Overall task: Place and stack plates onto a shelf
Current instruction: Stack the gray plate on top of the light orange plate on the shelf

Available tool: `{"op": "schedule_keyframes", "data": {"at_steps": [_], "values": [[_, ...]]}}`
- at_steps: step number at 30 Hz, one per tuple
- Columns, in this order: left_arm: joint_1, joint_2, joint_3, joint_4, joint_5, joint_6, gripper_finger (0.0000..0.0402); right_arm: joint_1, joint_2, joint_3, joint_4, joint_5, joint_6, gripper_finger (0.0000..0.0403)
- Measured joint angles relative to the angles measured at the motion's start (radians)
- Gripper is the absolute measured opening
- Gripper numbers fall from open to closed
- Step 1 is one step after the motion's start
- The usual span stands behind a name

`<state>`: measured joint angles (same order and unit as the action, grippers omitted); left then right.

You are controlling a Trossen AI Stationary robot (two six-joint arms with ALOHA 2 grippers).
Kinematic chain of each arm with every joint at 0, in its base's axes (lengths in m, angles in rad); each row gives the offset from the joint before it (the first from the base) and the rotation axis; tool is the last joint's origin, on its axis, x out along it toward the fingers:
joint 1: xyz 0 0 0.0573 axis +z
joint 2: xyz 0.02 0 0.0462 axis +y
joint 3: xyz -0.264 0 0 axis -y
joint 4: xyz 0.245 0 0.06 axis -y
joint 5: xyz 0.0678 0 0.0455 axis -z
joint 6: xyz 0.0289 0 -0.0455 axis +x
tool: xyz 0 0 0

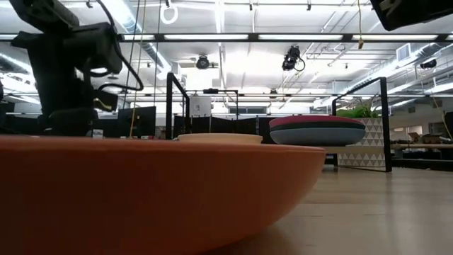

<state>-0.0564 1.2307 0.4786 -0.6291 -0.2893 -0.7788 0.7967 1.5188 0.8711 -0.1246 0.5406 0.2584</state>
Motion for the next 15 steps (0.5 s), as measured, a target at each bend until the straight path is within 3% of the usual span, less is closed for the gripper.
{"op": "schedule_keyframes", "data": {"at_steps": [7,10,15], "values": [[0.006,0.0,0.001,0.018,0.005,0.009,0.002,0.0,0.0,0.0,0.001,-0.018,0.0,0.0119],[0.006,0.0,0.035,0.003,0.037,0.014,0.0015,0.0,0.0,0.0,0.0,-0.019,0.0,0.0119],[0.005,0.0,0.159,-0.065,0.197,0.016,0.0016,0.0,0.0,0.0,0.0,-0.019,0.0,0.0119]]}}
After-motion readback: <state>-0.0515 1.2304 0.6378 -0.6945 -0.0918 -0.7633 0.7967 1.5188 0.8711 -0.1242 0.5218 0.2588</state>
